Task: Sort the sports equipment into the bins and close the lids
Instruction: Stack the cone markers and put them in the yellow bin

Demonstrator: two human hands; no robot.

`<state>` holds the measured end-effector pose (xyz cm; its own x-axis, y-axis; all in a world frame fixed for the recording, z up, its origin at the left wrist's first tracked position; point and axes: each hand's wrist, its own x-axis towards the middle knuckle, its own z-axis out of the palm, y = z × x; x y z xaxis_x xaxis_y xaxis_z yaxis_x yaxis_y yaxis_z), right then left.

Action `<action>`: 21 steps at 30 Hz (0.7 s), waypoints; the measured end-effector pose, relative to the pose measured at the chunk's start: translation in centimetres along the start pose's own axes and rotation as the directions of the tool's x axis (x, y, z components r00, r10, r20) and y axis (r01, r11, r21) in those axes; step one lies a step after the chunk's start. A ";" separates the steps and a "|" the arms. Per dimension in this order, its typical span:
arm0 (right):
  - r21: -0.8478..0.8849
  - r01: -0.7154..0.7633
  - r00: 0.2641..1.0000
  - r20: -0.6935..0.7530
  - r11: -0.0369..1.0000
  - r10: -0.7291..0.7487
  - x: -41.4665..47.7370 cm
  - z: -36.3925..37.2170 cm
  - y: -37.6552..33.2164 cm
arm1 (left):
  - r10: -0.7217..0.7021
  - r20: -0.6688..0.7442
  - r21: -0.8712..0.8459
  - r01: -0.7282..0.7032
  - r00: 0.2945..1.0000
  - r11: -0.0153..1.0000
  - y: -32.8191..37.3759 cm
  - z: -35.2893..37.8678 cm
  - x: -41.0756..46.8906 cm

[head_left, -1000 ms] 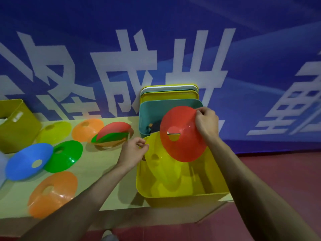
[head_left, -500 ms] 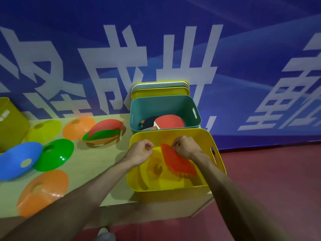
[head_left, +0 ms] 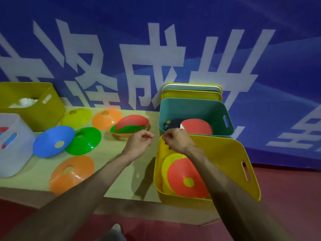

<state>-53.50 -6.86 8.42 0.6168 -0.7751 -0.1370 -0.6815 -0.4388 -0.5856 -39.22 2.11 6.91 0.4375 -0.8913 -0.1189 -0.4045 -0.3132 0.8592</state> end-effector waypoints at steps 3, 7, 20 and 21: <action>0.010 0.065 0.998 0.009 0.998 -0.065 2.2 1.6 -3.4 | -0.042 -0.060 -0.057 0.039 0.997 0.998 -1.9 -3.1 0.0; 0.058 0.125 0.990 0.053 0.990 -0.128 4.9 4.7 -7.6 | -0.112 -0.146 -0.118 0.095 0.983 0.988 -5.6 -7.7 0.4; 0.060 0.043 0.931 0.360 0.997 -0.061 12.2 19.7 -17.9 | -0.483 -0.243 -0.242 0.430 0.841 0.870 -22.6 -20.6 0.0; 0.050 0.030 0.924 0.380 0.998 -0.047 12.6 20.8 -18.5 | -0.514 -0.242 -0.220 0.470 0.823 0.855 -24.0 -21.3 -0.2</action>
<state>-24.93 0.92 0.93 0.7512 -0.5229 -0.4027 -0.6422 -0.4382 -0.6290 -12.44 16.77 -3.08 0.7625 -0.4929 -0.4192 0.0360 -0.6146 0.7881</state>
